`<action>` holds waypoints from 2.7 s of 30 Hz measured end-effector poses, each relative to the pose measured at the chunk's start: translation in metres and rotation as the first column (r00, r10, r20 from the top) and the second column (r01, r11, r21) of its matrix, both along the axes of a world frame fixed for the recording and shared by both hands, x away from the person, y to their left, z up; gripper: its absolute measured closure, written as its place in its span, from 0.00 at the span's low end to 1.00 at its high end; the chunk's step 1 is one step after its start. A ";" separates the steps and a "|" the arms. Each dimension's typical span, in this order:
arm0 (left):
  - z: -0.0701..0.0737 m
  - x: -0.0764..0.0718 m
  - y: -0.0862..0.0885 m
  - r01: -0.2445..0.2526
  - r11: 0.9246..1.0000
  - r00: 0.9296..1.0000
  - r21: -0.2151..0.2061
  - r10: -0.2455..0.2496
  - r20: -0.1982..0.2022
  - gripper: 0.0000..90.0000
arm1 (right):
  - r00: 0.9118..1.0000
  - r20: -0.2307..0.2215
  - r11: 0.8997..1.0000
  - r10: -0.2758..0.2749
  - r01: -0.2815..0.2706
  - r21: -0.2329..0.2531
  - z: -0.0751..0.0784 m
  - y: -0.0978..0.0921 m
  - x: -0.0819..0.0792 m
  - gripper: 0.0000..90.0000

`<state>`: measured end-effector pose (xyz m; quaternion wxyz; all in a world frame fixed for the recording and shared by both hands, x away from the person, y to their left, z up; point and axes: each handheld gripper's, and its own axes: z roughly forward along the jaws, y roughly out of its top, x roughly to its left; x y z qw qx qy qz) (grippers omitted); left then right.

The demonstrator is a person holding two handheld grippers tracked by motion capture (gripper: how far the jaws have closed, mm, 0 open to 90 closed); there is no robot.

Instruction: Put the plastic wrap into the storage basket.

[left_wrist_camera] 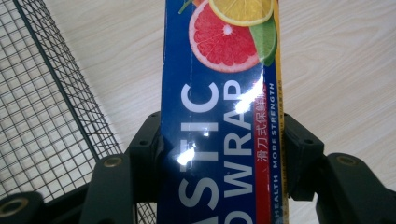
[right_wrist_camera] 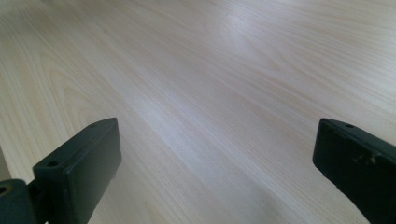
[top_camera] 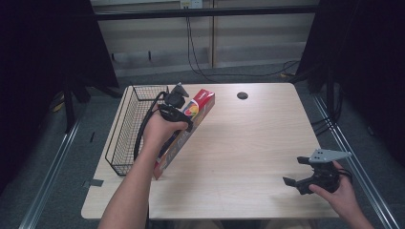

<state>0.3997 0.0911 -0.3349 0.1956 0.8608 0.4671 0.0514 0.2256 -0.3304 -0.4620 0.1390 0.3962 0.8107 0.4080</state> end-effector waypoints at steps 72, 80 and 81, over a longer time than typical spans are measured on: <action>0.014 0.012 0.078 -0.295 0.955 0.955 -0.009 0.295 0.015 0.48 | 1.000 0.005 1.000 0.029 -0.029 -0.008 -0.002 0.005 0.000 0.00; 0.011 0.012 0.090 -0.334 0.943 0.942 -0.001 0.334 0.014 0.48 | 1.000 0.001 1.000 0.030 -0.030 -0.009 -0.002 0.005 0.000 0.00; 0.011 0.012 0.091 -0.342 0.940 0.940 -0.002 0.342 0.017 0.48 | 1.000 0.001 0.999 0.031 -0.031 -0.010 -0.002 0.005 0.000 0.00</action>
